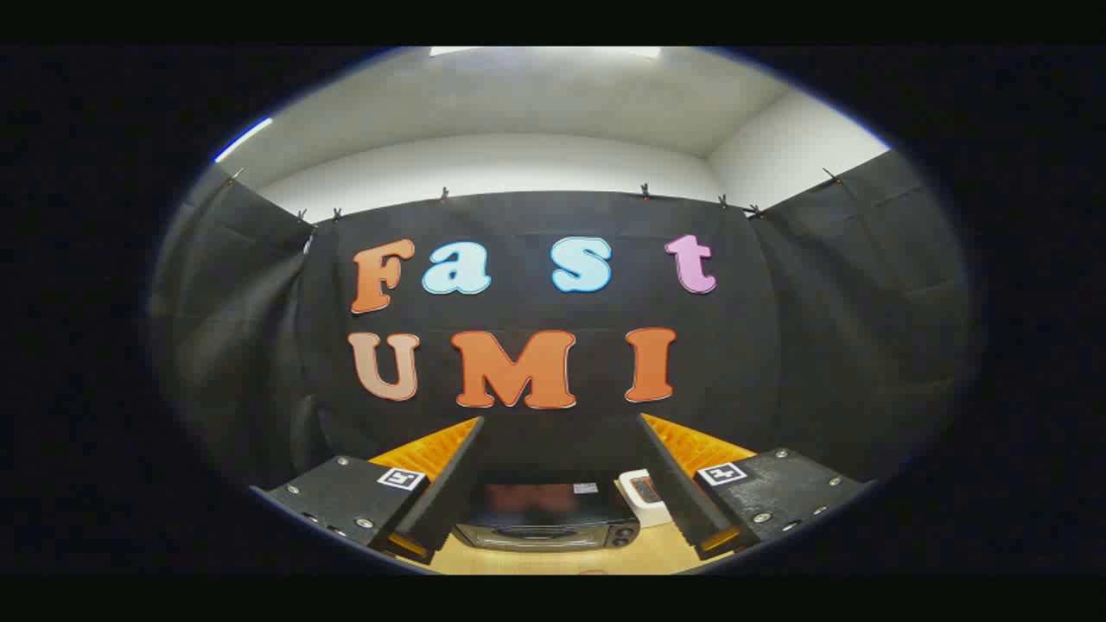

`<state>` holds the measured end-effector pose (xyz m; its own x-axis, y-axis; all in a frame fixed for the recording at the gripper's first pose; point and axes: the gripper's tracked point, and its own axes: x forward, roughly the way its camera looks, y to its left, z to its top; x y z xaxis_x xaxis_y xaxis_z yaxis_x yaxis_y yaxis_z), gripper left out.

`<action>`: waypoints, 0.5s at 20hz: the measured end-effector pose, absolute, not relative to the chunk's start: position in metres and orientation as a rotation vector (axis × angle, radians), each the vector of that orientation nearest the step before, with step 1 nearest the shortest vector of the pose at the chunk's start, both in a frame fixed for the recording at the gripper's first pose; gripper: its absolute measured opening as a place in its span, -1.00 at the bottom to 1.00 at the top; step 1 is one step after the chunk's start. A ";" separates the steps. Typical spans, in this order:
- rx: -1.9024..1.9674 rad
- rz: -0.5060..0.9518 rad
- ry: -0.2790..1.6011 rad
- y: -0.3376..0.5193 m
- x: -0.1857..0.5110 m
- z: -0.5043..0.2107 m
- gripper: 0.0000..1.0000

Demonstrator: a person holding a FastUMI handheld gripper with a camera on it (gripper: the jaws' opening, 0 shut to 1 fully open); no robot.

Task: Open the toaster oven, put the food inside, and close the toaster oven door.

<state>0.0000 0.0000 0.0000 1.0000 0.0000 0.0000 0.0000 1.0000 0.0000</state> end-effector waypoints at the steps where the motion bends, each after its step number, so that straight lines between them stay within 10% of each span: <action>1: 0.009 0.006 0.004 0.001 0.001 -0.001 0.97; 10: 0.008 0.020 0.020 0.002 0.004 -0.004 0.97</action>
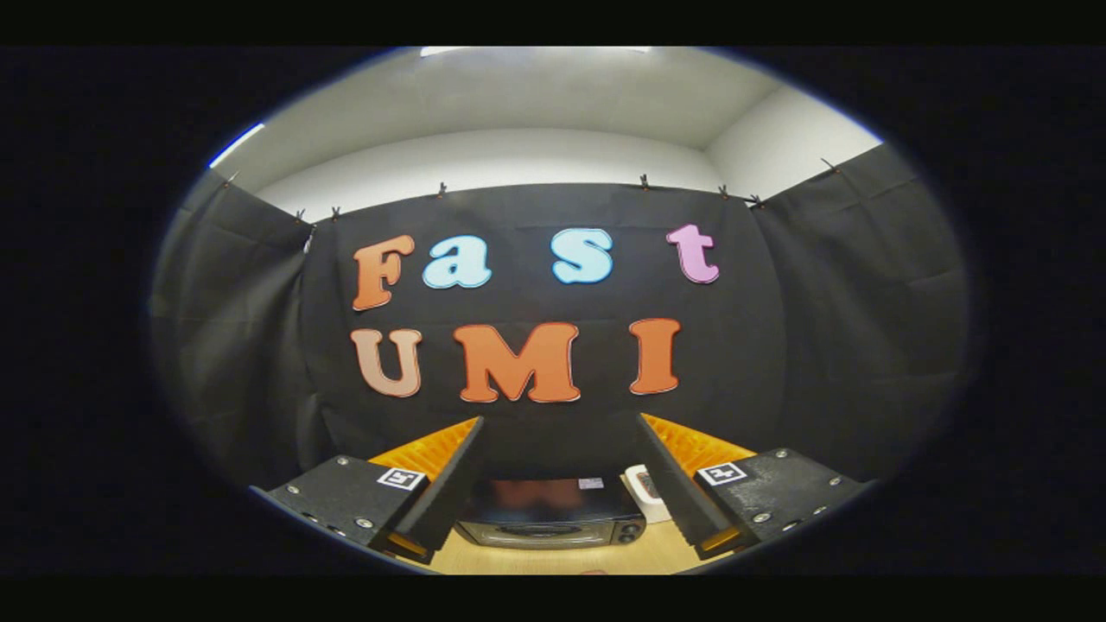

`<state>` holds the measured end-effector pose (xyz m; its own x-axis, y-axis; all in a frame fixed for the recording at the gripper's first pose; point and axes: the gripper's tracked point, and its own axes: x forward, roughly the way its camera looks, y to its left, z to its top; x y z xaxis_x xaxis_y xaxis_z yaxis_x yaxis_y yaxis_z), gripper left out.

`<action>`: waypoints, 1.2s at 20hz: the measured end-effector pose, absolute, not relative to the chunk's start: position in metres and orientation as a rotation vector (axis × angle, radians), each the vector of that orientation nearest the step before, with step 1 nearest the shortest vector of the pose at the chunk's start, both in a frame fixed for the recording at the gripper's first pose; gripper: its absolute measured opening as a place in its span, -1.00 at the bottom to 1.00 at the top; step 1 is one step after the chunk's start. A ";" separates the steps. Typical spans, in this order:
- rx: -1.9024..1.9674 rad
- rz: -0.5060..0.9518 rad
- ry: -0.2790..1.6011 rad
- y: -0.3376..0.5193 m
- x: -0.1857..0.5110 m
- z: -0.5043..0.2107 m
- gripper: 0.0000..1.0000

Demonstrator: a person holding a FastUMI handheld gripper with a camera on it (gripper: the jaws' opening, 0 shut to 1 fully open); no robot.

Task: Open the toaster oven, put the food inside, and close the toaster oven door.

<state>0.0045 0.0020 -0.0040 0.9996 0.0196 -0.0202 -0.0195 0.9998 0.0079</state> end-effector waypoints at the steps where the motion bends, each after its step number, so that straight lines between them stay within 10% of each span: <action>1: 0.005 0.022 0.020 0.003 0.004 -0.004 0.97; 24: -0.045 0.053 0.132 0.020 0.047 -0.096 0.97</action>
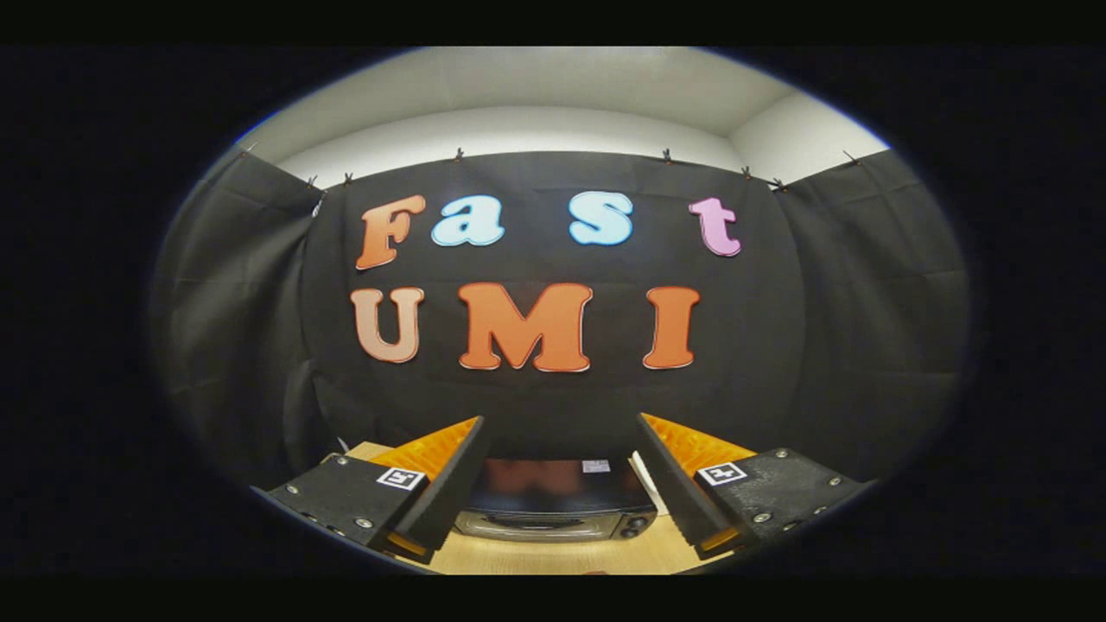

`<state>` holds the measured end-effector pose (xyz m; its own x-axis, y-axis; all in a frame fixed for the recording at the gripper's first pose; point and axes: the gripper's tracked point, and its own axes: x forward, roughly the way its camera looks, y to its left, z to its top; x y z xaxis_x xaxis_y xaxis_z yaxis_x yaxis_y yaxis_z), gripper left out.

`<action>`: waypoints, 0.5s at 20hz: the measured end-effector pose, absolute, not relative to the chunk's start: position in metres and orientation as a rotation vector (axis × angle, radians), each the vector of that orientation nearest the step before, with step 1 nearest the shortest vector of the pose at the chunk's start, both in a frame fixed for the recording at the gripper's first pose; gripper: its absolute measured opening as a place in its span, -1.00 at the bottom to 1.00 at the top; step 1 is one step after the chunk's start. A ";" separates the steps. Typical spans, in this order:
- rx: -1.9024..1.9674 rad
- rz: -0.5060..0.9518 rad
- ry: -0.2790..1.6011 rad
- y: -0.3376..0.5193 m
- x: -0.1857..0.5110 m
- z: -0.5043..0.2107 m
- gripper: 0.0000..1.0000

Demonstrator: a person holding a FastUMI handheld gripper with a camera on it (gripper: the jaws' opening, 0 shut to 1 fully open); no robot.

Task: Open the toaster oven, put the food inside, and close the toaster oven door.

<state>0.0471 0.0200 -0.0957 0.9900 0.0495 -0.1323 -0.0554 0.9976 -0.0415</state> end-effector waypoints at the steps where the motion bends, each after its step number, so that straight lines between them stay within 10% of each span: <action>1: -0.044 0.059 0.148 0.023 0.050 -0.110 0.98; 10: 0.000 0.120 0.286 0.046 0.078 -0.218 0.98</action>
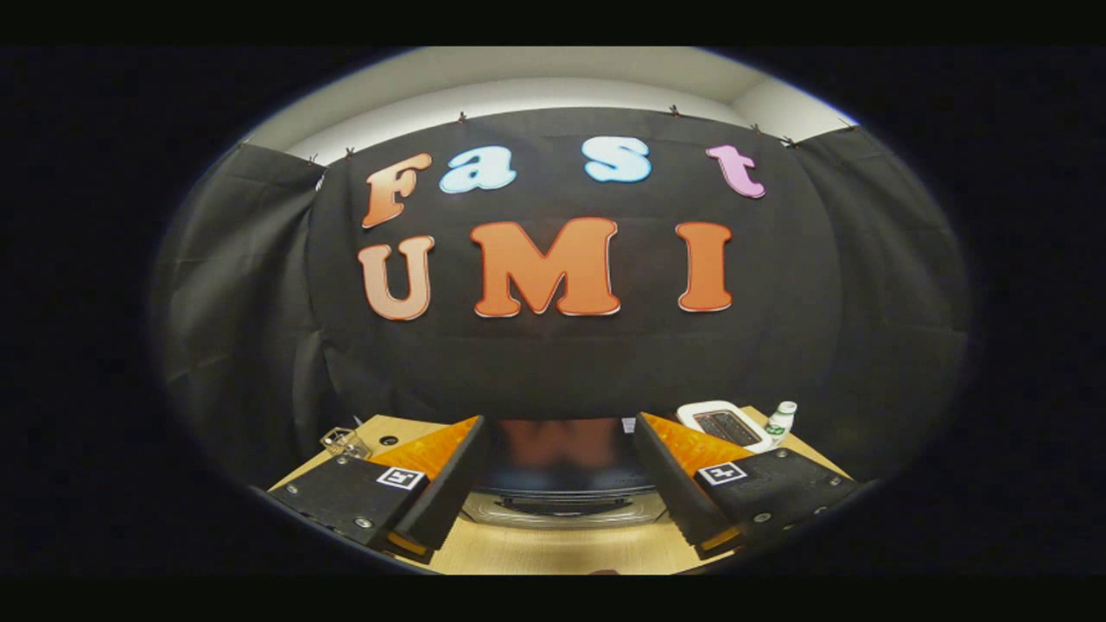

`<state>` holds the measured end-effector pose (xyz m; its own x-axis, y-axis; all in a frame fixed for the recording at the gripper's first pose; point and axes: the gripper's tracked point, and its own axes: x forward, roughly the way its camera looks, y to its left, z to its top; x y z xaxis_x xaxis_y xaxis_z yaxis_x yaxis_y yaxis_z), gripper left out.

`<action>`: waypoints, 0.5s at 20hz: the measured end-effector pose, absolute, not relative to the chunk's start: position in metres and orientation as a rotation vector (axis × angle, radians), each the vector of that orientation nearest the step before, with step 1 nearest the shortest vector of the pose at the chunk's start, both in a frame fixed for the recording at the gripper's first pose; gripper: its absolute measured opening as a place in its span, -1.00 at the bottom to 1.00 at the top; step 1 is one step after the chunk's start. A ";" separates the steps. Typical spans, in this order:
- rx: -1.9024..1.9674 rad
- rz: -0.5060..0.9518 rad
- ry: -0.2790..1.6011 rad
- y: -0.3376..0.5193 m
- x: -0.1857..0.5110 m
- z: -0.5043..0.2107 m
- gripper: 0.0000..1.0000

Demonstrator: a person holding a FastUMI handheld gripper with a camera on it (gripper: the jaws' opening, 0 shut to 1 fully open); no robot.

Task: Open the toaster oven, put the food inside, and close the toaster oven door.

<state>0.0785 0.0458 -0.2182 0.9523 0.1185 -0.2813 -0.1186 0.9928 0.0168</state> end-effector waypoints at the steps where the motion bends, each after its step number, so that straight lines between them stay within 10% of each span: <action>1: -0.003 0.124 0.303 0.047 0.080 -0.230 0.98; 10: -0.046 0.124 0.423 0.052 0.097 -0.320 0.98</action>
